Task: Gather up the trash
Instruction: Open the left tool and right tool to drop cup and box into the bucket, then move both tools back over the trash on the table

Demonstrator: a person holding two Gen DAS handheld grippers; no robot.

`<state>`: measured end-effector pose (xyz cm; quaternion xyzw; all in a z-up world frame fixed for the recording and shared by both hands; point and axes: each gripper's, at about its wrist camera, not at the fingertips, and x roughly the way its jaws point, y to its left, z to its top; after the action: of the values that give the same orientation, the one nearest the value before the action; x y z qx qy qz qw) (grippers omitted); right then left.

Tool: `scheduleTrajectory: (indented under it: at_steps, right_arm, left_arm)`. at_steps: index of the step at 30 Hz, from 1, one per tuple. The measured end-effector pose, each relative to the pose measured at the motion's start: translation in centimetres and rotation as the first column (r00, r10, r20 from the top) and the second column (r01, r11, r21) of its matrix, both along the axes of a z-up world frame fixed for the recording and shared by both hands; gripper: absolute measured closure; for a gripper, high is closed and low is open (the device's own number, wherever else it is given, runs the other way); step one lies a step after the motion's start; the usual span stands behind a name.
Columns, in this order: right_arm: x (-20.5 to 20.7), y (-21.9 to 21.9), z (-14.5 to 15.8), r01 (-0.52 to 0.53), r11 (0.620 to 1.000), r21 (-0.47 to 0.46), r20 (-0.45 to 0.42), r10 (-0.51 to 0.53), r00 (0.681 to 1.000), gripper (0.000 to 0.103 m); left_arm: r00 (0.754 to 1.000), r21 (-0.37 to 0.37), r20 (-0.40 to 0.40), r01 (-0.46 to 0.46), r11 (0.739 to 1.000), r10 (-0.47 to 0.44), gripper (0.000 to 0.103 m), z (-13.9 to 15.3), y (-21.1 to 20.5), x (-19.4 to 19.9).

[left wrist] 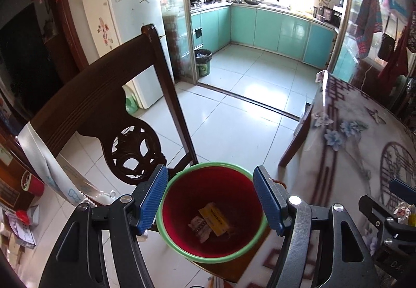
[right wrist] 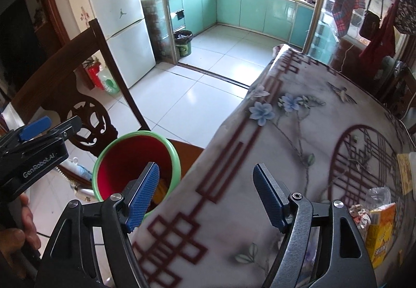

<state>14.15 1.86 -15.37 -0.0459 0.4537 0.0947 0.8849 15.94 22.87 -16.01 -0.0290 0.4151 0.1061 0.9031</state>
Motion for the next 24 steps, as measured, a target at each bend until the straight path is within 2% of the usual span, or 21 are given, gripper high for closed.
scheduleTrajectory:
  at_steps: [13, 24]
  right_arm:
    - [-4.5, -6.0, 2.1, 0.074, 0.997, 0.020, 0.048, -0.075, 0.996, 0.025]
    - [-9.0, -11.7, 3.7, 0.179, 0.984, 0.005, 0.087, -0.179, 0.980, 0.022]
  left_arm:
    - [0.995, 0.019, 0.062, 0.077, 0.997, -0.078, 0.035, 3.4, -6.9, -4.4]
    - [0.981, 0.024, 0.079, 0.174, 0.984, -0.176, 0.035, 4.7, -14.2, -8.4]
